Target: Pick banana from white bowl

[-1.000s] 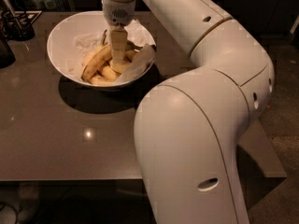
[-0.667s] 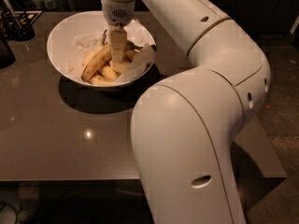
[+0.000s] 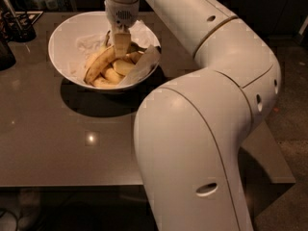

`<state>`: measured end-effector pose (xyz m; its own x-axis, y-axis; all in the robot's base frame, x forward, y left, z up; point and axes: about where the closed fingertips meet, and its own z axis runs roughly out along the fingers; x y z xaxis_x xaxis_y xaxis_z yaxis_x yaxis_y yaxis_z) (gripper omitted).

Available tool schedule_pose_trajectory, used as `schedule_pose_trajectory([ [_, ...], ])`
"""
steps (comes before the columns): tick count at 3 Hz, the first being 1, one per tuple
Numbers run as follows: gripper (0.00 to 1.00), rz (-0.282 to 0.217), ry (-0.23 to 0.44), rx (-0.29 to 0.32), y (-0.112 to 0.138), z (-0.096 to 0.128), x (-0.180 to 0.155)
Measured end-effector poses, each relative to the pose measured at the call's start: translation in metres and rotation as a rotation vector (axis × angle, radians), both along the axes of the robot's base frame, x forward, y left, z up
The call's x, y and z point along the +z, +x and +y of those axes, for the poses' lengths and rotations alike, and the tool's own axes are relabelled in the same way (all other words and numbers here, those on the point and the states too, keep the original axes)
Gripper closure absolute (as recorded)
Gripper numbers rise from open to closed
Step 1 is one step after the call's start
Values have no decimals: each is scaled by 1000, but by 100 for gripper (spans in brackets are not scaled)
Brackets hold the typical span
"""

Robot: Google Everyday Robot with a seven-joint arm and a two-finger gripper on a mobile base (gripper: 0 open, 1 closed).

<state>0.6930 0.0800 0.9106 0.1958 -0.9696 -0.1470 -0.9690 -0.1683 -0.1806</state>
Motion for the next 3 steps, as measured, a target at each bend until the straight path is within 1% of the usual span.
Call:
schedule_pose_trajectory([
  [1,98,-4,-6,5,-2,-4,0],
  [2,100,-50,24,17,-1,-1,8],
  [3,100,-111,128,57,-15,-3,35],
])
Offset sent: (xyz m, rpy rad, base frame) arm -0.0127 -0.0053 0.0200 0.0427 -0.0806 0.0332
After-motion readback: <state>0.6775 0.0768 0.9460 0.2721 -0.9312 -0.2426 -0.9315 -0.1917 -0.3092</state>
